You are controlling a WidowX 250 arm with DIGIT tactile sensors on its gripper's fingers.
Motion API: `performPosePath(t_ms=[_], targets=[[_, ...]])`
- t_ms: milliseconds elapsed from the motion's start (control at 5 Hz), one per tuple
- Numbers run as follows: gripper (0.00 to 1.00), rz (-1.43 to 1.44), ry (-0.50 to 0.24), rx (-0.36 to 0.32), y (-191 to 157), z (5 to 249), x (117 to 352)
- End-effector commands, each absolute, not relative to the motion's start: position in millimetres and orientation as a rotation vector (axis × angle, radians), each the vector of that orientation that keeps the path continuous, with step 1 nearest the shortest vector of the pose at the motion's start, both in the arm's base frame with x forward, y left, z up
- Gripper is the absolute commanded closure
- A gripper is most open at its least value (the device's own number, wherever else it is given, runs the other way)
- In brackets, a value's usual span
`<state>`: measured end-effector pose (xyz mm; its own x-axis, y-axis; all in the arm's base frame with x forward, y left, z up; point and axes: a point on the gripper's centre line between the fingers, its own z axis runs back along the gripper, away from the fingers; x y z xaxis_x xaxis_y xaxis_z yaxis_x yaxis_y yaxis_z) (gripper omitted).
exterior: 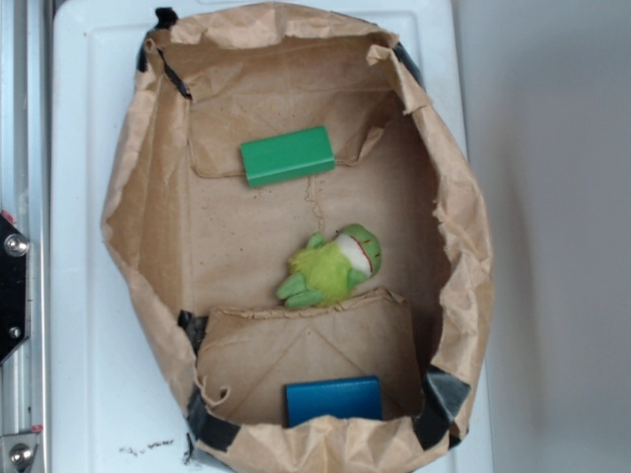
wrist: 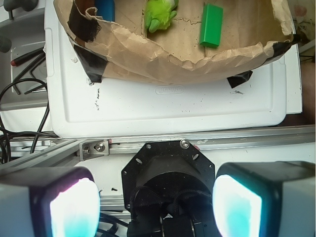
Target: Grab the green block.
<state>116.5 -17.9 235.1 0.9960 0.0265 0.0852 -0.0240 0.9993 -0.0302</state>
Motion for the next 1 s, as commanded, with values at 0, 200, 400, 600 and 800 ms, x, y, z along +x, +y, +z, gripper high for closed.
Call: performPosePath(t_ms=[0, 200, 400, 600, 800], targets=[[0.0, 0.025, -0.086, -0.029, -18, 235, 116], [0.0, 0.118, -0.111, -0.031, -15, 228, 166], [0.0, 0.202, -0.116, -0.008, -9, 214, 214], [0.0, 0.238, -0.13, 0.006, 2, 198, 249], [0.0, 0.226, -0.164, 0.023, 22, 180, 278]])
